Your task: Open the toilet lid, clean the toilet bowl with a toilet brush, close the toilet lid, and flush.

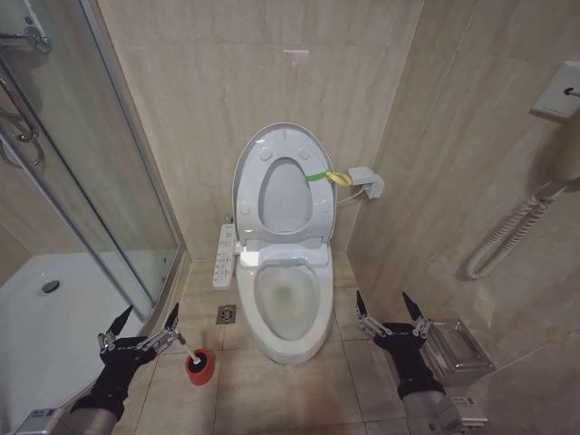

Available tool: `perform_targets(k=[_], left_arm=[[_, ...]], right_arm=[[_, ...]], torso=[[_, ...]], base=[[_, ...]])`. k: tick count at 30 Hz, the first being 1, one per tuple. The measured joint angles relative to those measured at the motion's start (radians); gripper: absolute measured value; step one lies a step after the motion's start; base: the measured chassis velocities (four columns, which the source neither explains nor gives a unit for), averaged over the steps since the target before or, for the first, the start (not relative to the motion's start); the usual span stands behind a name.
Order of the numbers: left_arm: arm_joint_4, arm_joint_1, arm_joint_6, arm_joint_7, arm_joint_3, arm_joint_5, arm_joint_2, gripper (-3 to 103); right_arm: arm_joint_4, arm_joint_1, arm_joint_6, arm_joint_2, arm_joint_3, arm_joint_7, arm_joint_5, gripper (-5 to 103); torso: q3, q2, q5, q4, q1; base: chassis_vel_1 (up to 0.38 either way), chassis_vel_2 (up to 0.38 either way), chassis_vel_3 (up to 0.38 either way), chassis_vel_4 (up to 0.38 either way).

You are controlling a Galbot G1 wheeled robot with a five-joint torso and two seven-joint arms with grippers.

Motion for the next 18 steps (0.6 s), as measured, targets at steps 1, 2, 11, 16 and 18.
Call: perform_targets(k=[1,2,11,16,18], left_arm=[[0.000,0.000,0.000,0.000,0.000,0.000,0.000,98],[0.000,0.000,0.000,0.000,0.000,0.000,0.000,98],[0.000,0.000,0.000,0.000,0.000,0.000,0.000,98],[0.000,0.000,0.000,0.000,0.000,0.000,0.000,98],[0.000,0.000,0.000,0.000,0.000,0.000,0.000,98]], right_arm=[[0.000,0.000,0.000,0.000,0.000,0.000,0.000,100],[0.000,0.000,0.000,0.000,0.000,0.000,0.000,100],[0.000,0.000,0.000,0.000,0.000,0.000,0.000,100],[0.000,0.000,0.000,0.000,0.000,0.000,0.000,100],[0.000,0.000,0.000,0.000,0.000,0.000,0.000,100]], torso=[[0.000,0.000,0.0000,0.0000,0.000],[0.000,0.000,0.0000,0.0000,0.000],[0.000,0.000,0.0000,0.0000,0.000],[0.000,0.000,0.0000,0.0000,0.000],[0.000,0.000,0.0000,0.0000,0.000]], base=[[0.000,0.000,0.000,0.000],[0.000,0.000,0.000,0.000],[0.000,0.000,0.000,0.000],[0.000,0.000,0.000,0.000],[0.000,0.000,0.000,0.000]])
